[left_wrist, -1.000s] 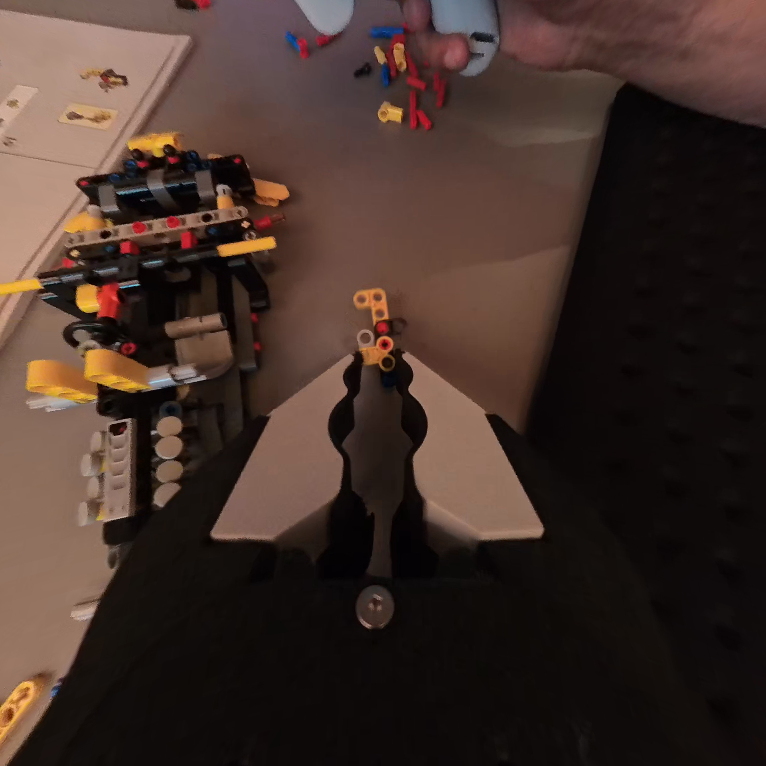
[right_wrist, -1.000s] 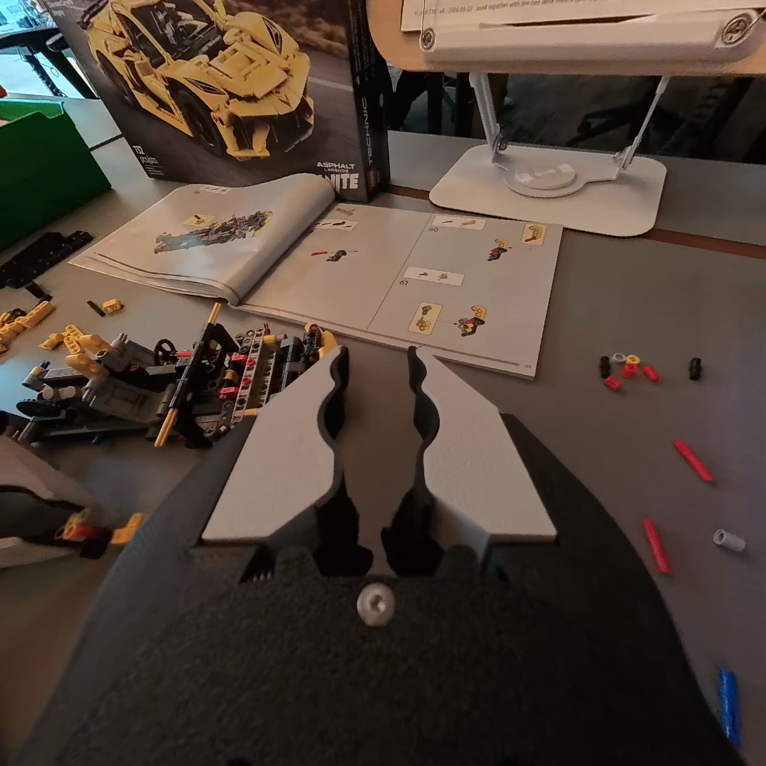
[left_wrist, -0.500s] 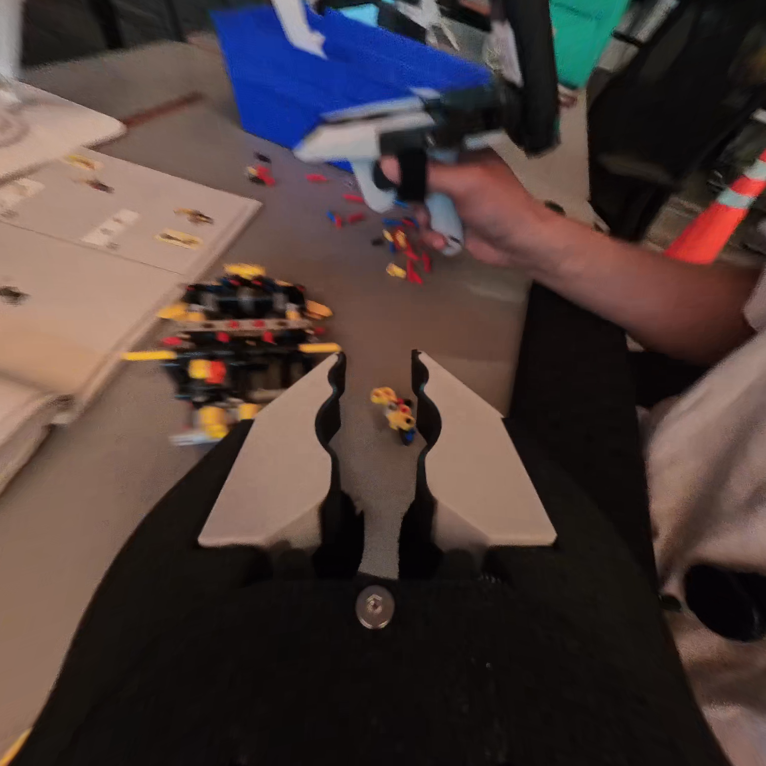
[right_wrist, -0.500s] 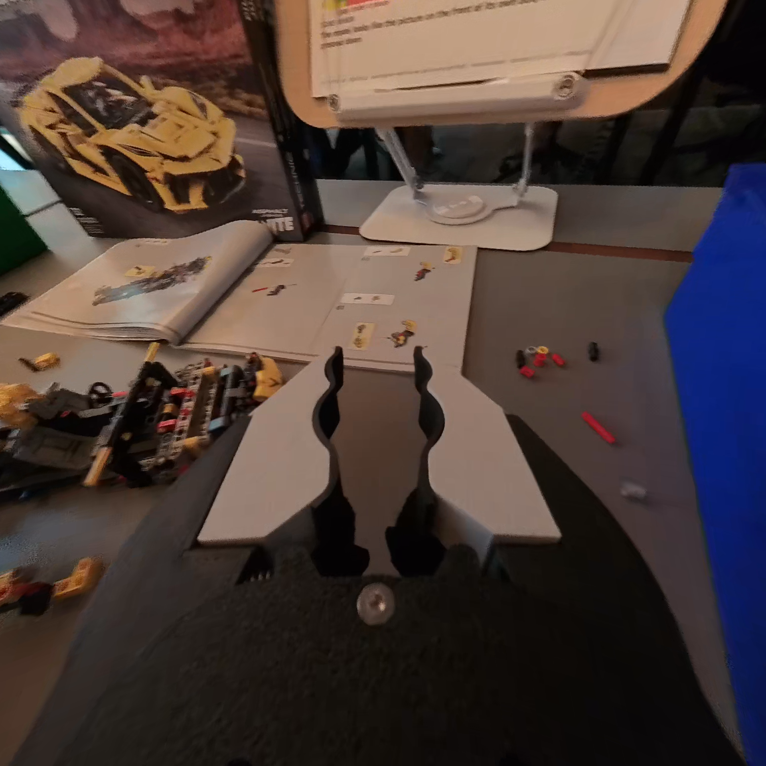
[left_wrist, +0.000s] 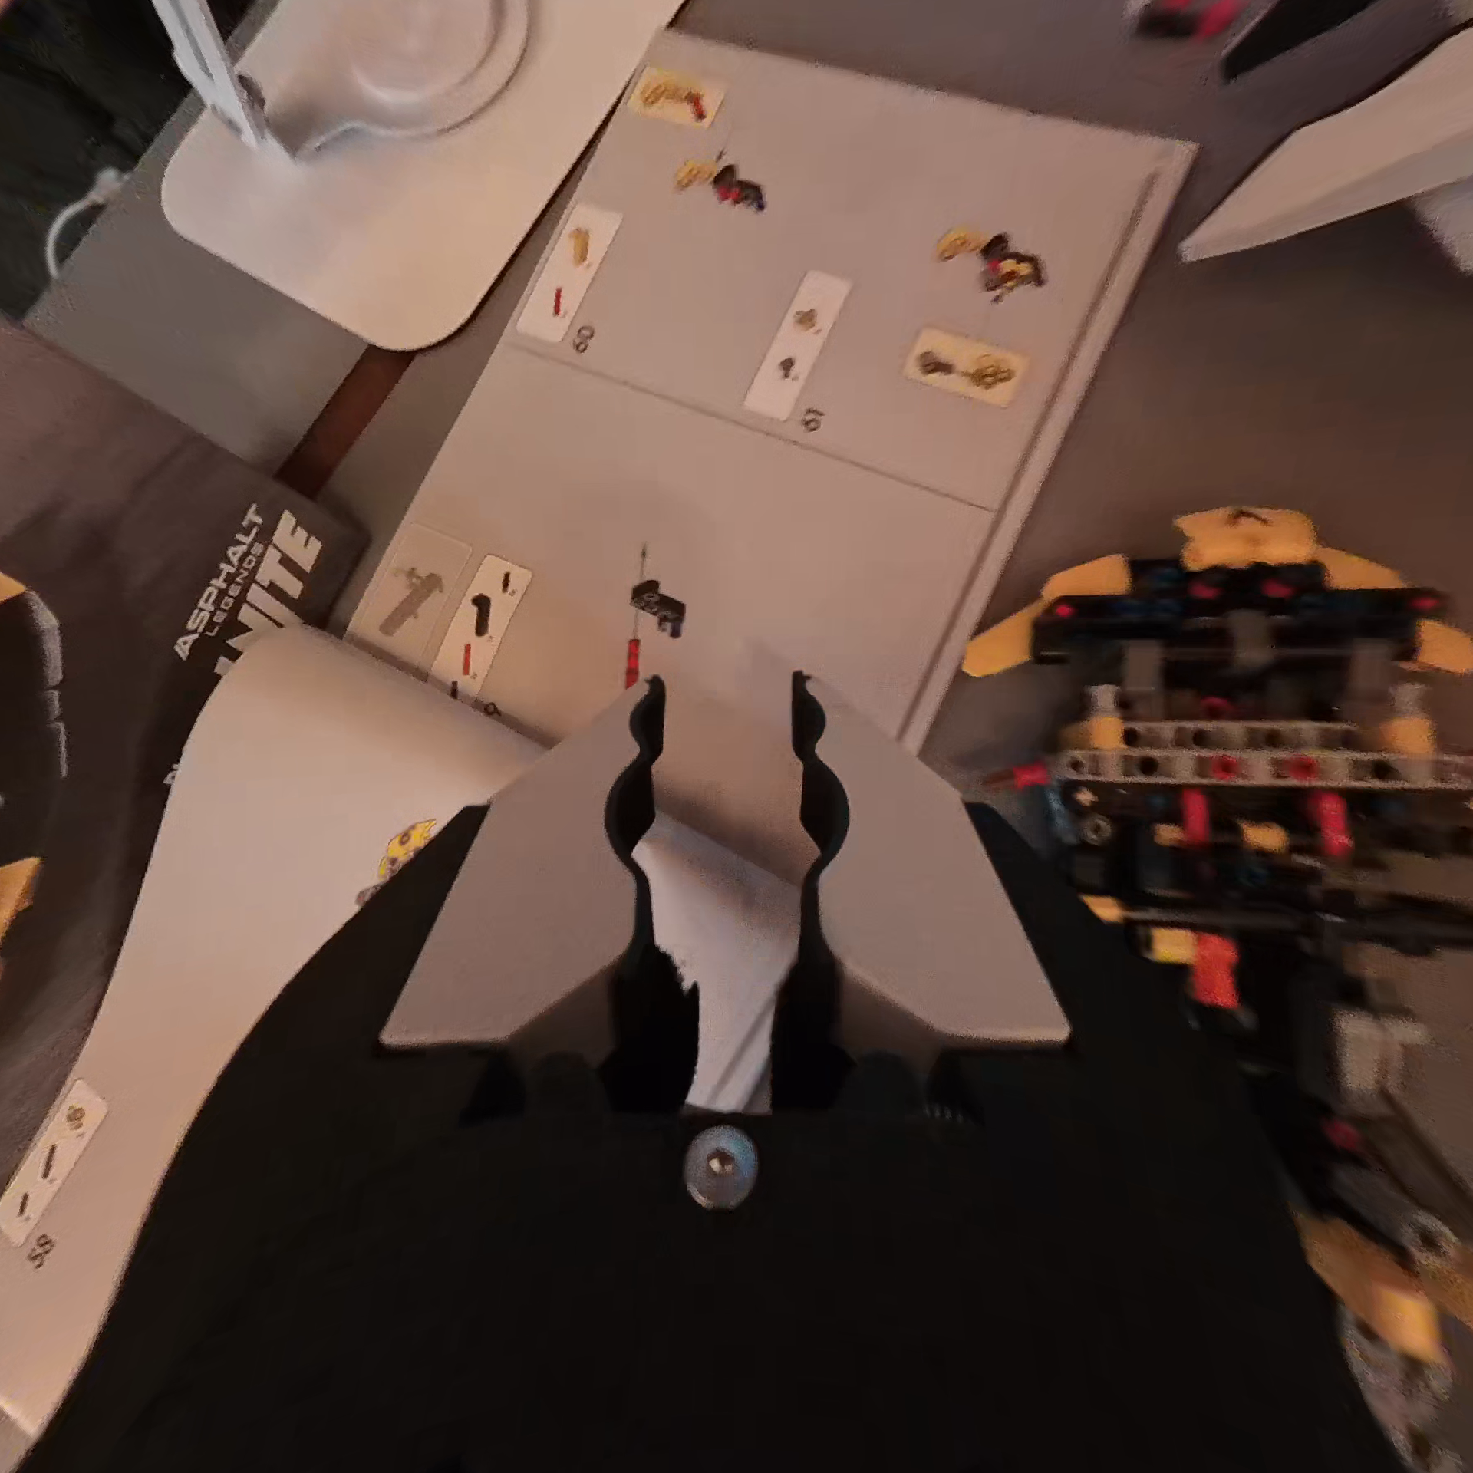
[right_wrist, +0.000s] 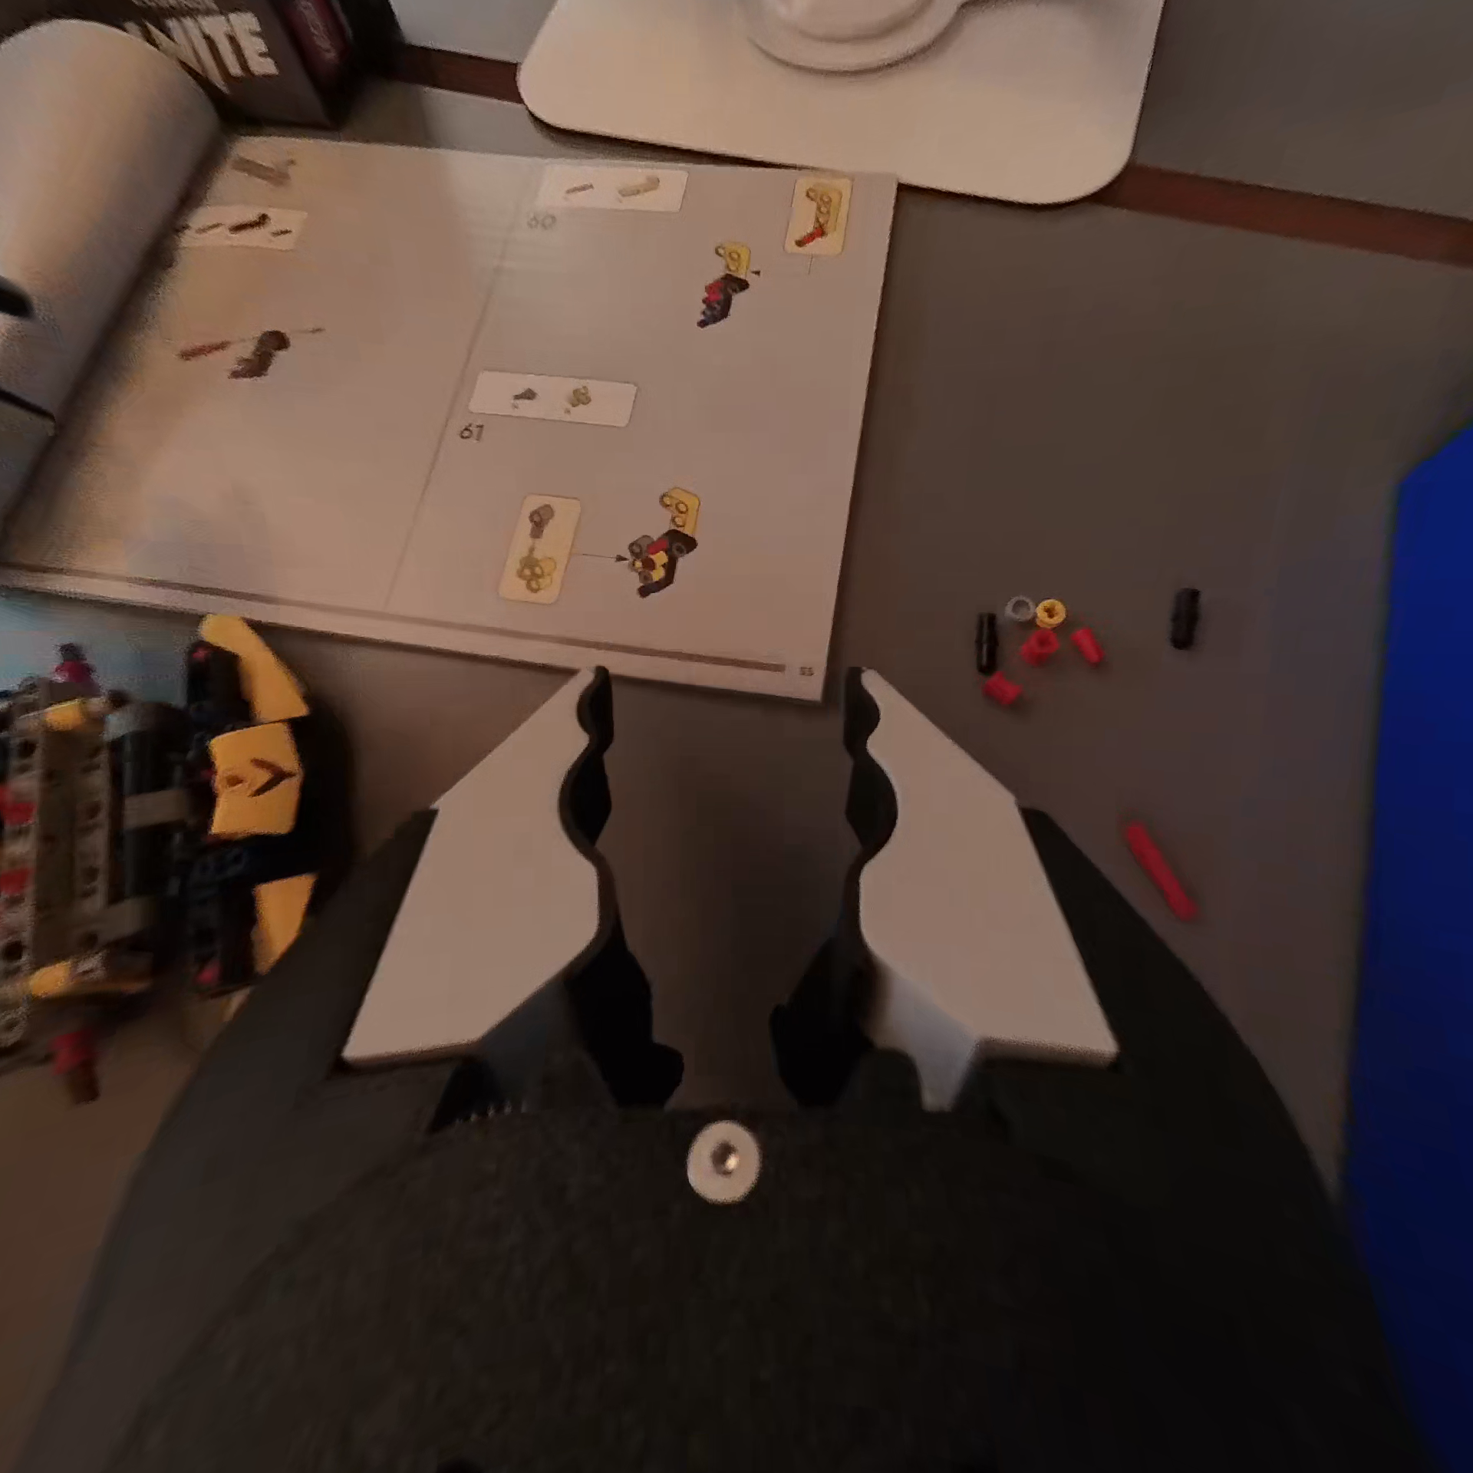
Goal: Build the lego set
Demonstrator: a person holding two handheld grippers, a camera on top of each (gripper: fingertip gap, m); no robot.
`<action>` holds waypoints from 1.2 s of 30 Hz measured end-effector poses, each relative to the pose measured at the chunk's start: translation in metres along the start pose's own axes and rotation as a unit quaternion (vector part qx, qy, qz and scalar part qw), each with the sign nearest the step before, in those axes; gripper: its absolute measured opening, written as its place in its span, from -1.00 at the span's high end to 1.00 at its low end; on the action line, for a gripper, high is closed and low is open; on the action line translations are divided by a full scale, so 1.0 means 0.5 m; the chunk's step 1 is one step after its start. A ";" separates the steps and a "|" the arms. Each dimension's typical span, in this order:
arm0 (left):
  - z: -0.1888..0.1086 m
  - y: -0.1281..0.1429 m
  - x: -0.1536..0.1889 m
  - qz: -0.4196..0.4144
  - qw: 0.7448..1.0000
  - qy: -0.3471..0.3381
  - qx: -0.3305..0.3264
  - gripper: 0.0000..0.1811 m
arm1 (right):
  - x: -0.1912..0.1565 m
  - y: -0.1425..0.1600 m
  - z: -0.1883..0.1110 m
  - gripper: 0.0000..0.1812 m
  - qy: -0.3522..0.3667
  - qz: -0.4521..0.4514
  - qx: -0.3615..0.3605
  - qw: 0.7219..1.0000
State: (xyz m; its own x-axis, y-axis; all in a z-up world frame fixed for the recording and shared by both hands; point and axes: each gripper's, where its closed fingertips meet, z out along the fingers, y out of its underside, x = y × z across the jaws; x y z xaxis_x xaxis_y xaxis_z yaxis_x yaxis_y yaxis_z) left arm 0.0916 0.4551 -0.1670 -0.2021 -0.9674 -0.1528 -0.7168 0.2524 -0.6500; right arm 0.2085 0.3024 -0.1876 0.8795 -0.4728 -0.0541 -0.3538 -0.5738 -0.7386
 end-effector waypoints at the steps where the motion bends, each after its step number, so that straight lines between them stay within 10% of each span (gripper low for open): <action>1: 0.011 0.005 -0.006 -0.006 1.000 -0.006 0.002 0.64 | 0.004 0.001 0.006 0.36 0.005 0.000 -0.004 1.000; 24: 0.057 0.037 0.013 -0.053 0.998 0.027 0.000 0.65 | 0.000 -0.021 0.028 0.70 -0.033 0.137 0.013 0.990; 31: 0.048 0.012 0.007 -0.082 0.996 0.031 0.020 0.65 | -0.010 -0.052 0.006 0.98 0.045 0.008 0.014 0.999; 36: -0.064 -0.132 0.026 -0.237 0.934 0.186 0.194 0.66 | -0.214 -0.137 -0.063 0.99 0.034 -0.265 0.108 0.958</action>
State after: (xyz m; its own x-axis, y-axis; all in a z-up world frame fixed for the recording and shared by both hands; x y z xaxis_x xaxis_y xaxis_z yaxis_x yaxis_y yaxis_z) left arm 0.1148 0.4264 -0.1025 -0.1931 -0.8759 0.4422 -0.5025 -0.2988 -0.8113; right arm 0.1287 0.3711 -0.1099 0.8916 -0.2006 0.4061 0.2174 -0.5970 -0.7722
